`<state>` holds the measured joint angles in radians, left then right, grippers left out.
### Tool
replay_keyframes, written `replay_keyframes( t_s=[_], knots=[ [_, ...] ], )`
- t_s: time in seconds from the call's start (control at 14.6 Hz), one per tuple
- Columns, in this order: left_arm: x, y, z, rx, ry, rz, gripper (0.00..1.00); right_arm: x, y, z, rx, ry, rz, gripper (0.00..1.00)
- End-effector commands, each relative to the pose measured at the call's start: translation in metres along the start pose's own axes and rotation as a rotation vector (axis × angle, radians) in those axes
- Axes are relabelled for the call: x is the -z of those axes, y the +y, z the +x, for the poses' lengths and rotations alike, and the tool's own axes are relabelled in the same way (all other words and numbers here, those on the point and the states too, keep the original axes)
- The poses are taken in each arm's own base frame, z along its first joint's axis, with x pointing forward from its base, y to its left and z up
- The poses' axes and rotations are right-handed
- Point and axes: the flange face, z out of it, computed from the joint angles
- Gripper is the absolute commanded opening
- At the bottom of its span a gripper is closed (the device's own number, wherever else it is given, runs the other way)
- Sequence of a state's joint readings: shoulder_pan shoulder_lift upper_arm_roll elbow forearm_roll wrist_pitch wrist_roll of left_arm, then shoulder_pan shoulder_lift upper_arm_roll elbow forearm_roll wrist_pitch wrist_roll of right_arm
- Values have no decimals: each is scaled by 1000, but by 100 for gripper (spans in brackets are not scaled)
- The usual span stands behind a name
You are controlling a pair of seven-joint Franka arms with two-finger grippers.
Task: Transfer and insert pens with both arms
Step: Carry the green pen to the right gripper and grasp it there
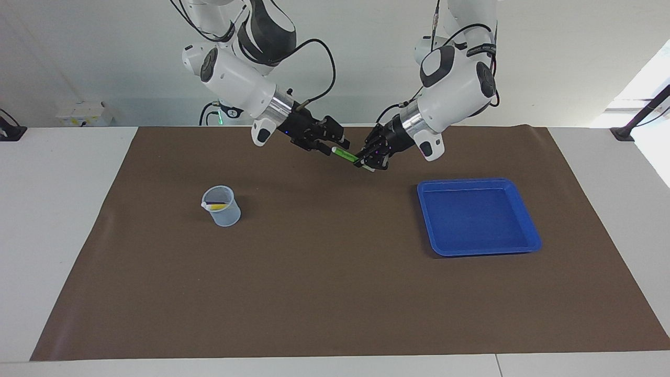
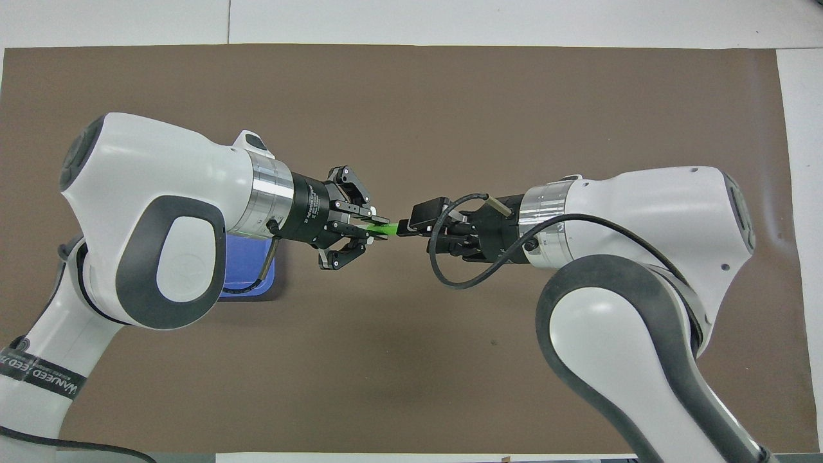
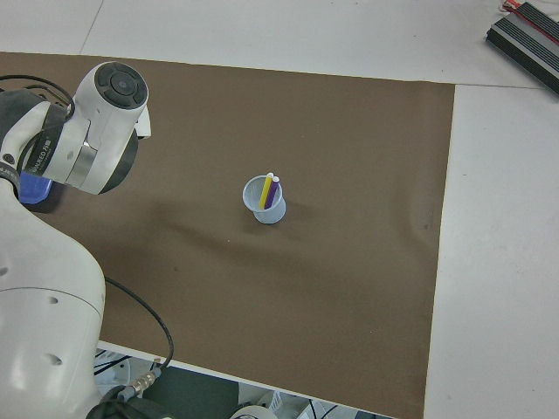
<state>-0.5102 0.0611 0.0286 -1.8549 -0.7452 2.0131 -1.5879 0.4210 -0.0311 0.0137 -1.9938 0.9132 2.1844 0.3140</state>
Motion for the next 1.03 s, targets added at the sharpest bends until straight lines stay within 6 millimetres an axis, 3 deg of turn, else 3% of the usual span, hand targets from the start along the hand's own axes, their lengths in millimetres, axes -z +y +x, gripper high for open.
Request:
replay_keyframes(
  t_s=[0.0, 0.21, 0.34, 0.41, 0.48, 0.82, 0.89, 0.96],
  knots=[
    [3, -8, 1, 20, -17, -17, 0, 2, 0, 2, -5, 26, 1, 53],
    [3, -8, 1, 20, -17, -17, 0, 3, -1, 3, -8, 38, 8, 45],
    [3, -8, 1, 22, -21, -17, 0, 4, -1, 3, -9, 39, 10, 26],
    [3, -8, 1, 25, -27, -18, 0, 4, -1, 3, -10, 39, 11, 9],
    [4, -8, 1, 28, -29, -21, 0, 3, -1, 3, -10, 37, 10, 0],
    [7, -5, 3, 23, -31, -36, 0, 4, 2, 4, -13, 28, 6, 0],
    [10, -2, 0, 20, -33, -59, 99, 7, 4, 6, -9, 22, 4, 0],
    [13, -4, -3, 26, -33, -68, 100, 13, 10, 10, -10, 6, -2, 0]
  ],
)
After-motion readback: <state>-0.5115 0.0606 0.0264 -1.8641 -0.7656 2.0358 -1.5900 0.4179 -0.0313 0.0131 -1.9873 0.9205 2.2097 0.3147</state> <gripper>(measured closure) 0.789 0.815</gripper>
